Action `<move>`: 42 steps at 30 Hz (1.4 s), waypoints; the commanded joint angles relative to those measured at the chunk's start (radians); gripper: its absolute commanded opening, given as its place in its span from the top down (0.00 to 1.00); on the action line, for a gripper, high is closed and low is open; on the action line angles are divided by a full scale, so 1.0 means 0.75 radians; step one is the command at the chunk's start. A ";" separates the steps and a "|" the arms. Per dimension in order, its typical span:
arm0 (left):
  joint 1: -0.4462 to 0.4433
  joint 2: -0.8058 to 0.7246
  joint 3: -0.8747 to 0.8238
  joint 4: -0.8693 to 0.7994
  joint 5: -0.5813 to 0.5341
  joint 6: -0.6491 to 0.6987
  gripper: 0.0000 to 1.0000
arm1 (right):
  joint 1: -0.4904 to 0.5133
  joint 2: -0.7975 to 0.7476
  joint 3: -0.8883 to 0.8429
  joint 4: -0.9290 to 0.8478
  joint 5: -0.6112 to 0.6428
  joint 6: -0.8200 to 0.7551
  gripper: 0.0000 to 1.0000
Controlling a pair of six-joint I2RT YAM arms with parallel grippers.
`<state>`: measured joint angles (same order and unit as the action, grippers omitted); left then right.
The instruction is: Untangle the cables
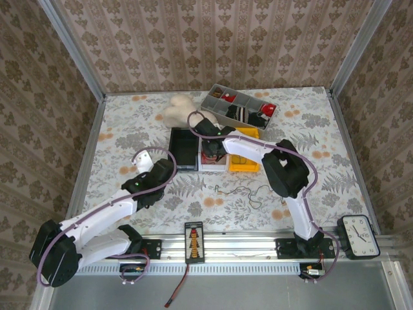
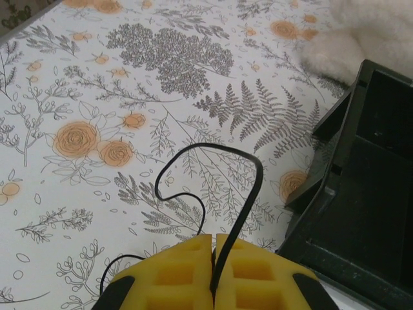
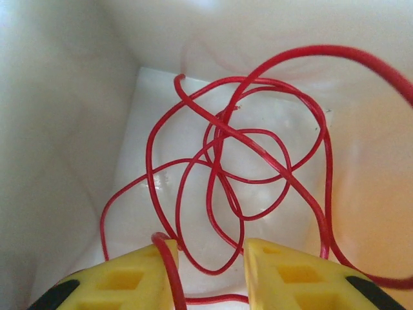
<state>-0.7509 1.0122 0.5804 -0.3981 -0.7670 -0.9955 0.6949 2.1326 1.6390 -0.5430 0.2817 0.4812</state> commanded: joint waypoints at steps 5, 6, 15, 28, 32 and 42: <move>0.028 -0.064 0.048 -0.040 -0.051 0.061 1.00 | 0.004 -0.202 -0.085 0.102 0.092 0.019 0.59; 0.031 -0.067 0.050 -0.040 -0.049 0.062 1.00 | 0.004 -0.210 -0.093 0.106 0.097 0.019 0.58; 0.038 -0.094 0.090 -0.060 -0.065 0.120 1.00 | 0.006 -0.243 -0.110 0.143 0.154 -0.007 0.52; 0.042 -0.109 0.067 -0.043 -0.050 0.101 1.00 | -0.018 -0.215 0.029 -0.325 0.039 -0.215 0.36; 0.046 -0.098 0.070 -0.014 -0.031 0.132 1.00 | -0.077 -0.230 0.007 -0.370 -0.173 -0.187 0.35; 0.053 -0.097 0.071 0.007 -0.026 0.153 1.00 | -0.106 -0.173 0.097 -0.555 -0.084 -0.219 0.37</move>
<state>-0.7189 0.9367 0.6243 -0.4095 -0.7845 -0.9104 0.6090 1.9831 1.6863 -0.8799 0.1947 0.3359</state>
